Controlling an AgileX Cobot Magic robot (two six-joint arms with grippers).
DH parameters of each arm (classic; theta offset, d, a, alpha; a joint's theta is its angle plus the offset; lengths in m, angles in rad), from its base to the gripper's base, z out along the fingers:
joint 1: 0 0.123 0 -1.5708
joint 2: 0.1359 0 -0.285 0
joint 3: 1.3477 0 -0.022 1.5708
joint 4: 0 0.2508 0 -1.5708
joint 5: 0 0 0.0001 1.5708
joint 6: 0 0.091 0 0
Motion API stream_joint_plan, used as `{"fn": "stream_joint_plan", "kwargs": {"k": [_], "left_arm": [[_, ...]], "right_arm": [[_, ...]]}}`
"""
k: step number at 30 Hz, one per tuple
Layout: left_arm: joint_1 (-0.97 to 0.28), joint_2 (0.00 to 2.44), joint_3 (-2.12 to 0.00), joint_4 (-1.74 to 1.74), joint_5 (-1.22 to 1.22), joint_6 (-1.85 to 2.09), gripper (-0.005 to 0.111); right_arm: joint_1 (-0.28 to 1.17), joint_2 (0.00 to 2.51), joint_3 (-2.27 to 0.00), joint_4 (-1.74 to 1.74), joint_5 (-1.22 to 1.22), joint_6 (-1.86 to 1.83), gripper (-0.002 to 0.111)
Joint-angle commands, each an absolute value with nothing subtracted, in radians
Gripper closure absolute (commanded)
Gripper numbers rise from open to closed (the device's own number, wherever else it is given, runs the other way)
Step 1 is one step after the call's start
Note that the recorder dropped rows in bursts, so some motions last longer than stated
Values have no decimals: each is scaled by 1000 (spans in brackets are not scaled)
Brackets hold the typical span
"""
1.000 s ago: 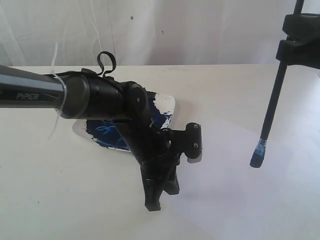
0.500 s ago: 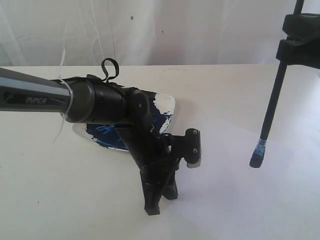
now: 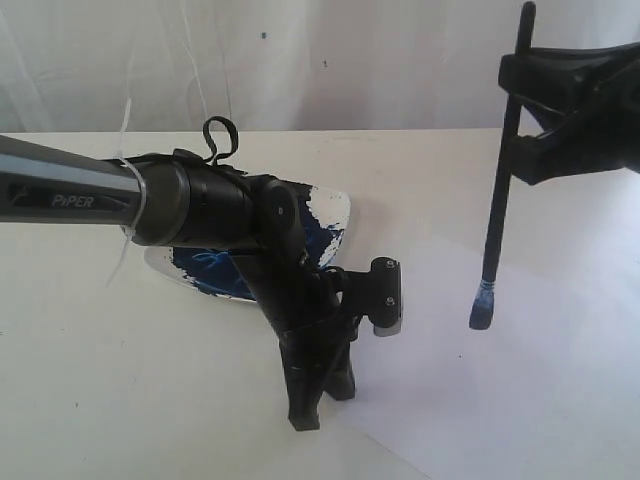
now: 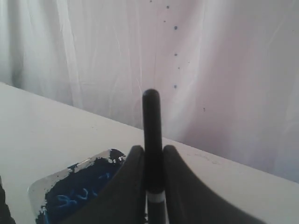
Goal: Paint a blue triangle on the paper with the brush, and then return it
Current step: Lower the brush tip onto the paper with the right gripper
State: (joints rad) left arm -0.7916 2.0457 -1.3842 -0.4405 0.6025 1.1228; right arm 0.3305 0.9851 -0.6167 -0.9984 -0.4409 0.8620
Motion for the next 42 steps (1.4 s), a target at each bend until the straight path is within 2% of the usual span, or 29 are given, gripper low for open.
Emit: {"fn": "stream_joint_plan", "kwargs": {"k": [1,10,19,42], "left_arm": [[-798,2049,-1387,-448,652,1123,107],[-798,2049,-1387,-448,657,1123,107],[-798,2049,-1387,-448,660,1123,107],[-798,2049,-1387,-448,658,1123,107]], "right_arm": [[322,1068,-614,-946,-607,782,108],[317,1268,-615,-827,-796,707,108],[317,1354,-615,-788,-843,641,108],[317,1323,-618,-700,-648,503,108]]}}
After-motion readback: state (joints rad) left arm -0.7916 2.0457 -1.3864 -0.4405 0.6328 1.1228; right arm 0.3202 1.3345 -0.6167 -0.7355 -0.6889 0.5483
